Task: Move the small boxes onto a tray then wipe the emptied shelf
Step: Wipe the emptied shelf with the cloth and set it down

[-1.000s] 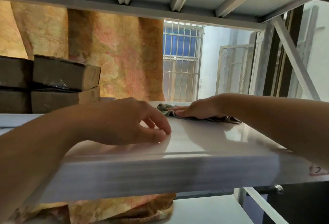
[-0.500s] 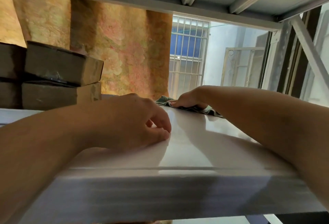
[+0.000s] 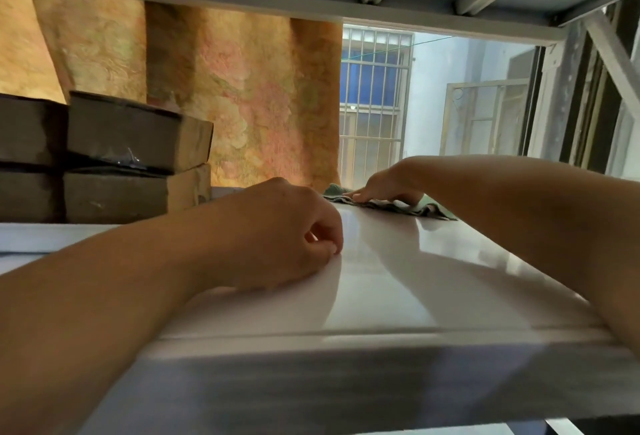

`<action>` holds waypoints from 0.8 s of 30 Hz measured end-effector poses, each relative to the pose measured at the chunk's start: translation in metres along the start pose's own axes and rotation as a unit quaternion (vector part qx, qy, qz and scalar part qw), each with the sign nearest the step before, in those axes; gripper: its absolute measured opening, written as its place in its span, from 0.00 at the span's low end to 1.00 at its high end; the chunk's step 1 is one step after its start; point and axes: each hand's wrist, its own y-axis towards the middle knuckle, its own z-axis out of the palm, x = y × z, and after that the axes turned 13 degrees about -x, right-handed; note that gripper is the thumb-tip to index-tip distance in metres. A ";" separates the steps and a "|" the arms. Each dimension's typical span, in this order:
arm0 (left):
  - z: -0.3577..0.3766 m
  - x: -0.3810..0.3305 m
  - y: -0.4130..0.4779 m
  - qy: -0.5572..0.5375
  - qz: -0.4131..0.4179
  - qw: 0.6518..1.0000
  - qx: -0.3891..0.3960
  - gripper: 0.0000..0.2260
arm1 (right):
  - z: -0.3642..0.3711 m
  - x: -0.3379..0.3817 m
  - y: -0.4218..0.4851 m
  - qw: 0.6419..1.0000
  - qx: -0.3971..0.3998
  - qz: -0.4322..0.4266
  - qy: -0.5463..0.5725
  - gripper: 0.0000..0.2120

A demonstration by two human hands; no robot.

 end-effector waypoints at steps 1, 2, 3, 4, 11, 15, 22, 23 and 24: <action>-0.001 -0.001 0.000 -0.003 -0.009 1.000 -0.001 0.08 | -0.003 -0.004 -0.005 1.000 0.014 0.008 0.017 0.33; -0.001 -0.002 0.000 -0.003 -0.013 1.000 -0.002 0.08 | -0.006 -0.010 -0.009 0.999 0.027 0.010 0.025 0.33; -0.001 -0.002 0.000 -0.001 -0.012 1.000 0.000 0.09 | -0.007 -0.016 -0.014 0.999 0.038 0.006 0.029 0.32; -0.001 -0.002 0.000 0.003 -0.009 1.000 0.003 0.09 | -0.006 -0.022 -0.021 0.998 0.046 0.000 0.033 0.30; -0.001 -0.001 0.000 -0.006 -0.019 1.000 0.012 0.08 | -0.003 -0.041 -0.083 0.998 0.036 -0.050 -0.003 0.30; -0.004 -0.003 -0.001 0.002 -0.015 0.999 0.028 0.08 | -0.004 -0.048 -0.113 0.997 0.024 -0.069 -0.037 0.30; -0.015 -0.016 -0.011 0.025 0.007 0.998 -0.052 0.08 | -0.010 -0.080 -0.153 0.995 0.035 -0.073 -0.056 0.36; -0.015 -0.019 -0.011 0.019 0.011 0.998 -0.056 0.08 | -0.011 -0.085 -0.158 0.994 0.037 -0.091 -0.056 0.35; -0.016 -0.022 -0.010 0.014 0.015 0.998 -0.059 0.07 | -0.013 -0.090 -0.165 0.991 0.040 -0.114 -0.056 0.33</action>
